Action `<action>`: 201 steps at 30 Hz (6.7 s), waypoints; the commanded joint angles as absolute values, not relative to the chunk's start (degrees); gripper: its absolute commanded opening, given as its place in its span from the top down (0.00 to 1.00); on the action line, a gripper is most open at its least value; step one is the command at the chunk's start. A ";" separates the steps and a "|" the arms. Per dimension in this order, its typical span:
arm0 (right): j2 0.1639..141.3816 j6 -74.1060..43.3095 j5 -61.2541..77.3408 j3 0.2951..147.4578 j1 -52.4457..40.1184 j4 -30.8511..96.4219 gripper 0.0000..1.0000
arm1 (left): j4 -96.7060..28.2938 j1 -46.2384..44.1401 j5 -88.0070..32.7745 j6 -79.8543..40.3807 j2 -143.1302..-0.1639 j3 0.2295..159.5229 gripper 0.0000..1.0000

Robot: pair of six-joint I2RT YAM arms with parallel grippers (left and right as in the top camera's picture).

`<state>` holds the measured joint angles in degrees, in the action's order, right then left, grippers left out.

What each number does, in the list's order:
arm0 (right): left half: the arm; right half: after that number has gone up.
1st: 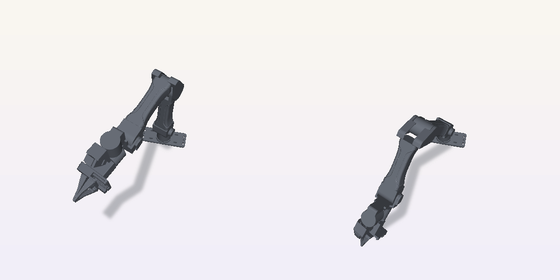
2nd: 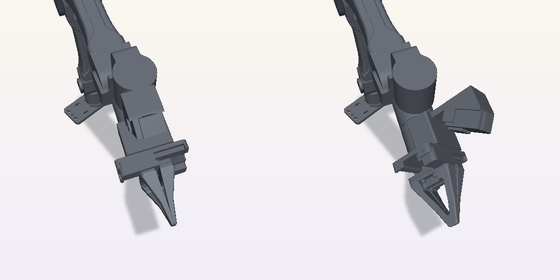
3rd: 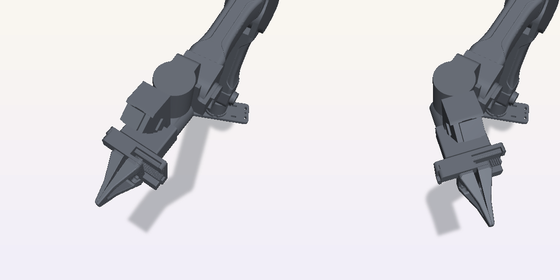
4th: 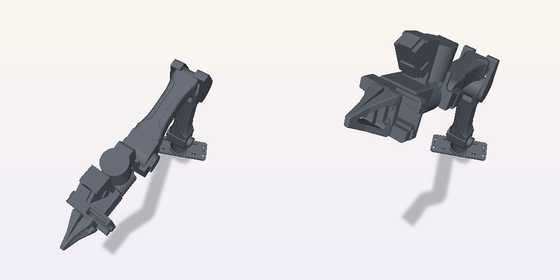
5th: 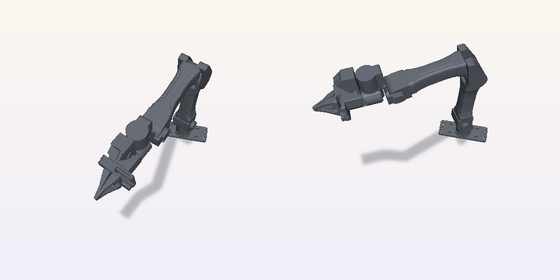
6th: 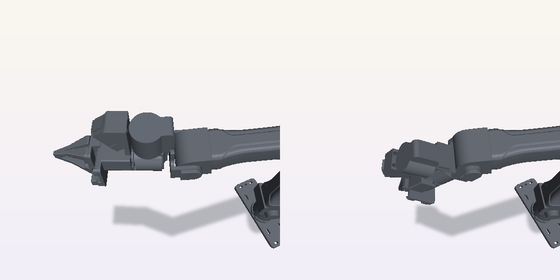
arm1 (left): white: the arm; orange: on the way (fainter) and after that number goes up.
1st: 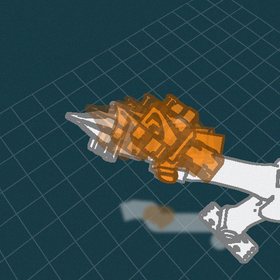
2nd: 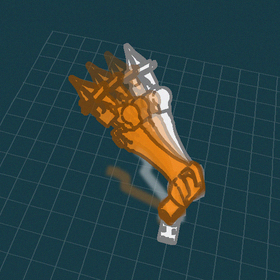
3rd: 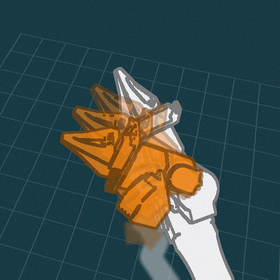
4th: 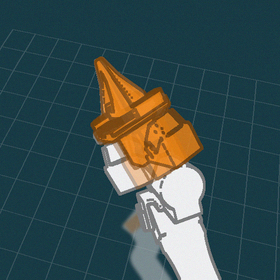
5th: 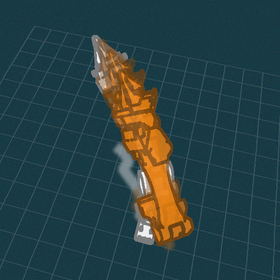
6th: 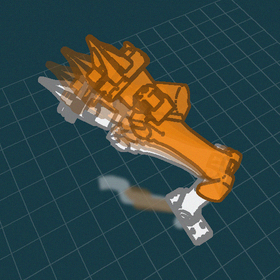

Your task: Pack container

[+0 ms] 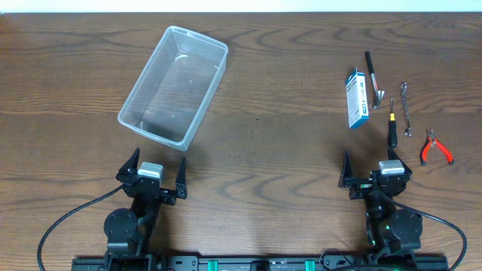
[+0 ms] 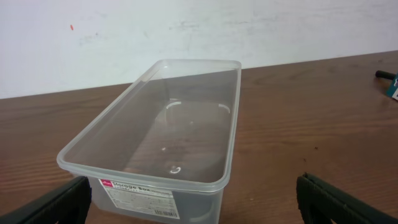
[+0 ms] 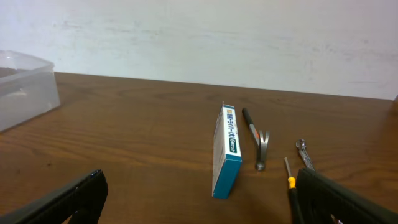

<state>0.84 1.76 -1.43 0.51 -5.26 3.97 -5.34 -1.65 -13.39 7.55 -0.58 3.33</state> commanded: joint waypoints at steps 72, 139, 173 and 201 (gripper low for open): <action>18.57 4.54 -7.38 18.79 -4.80 -2.37 0.01 | -4.01 -1.67 -12.34 1.21 -19.14 26.13 0.02; 135.55 12.29 12.25 138.91 -29.78 58.94 0.36 | -58.78 -1.67 -5.19 27.27 -103.77 97.36 0.02; 142.43 -7.62 7.92 138.58 -35.33 53.39 0.43 | -59.24 0.36 -1.04 -11.94 -103.83 97.36 0.02; 148.77 -31.68 -2.46 138.50 -35.11 48.36 0.74 | -63.59 0.36 -1.04 -11.97 -103.83 97.36 0.02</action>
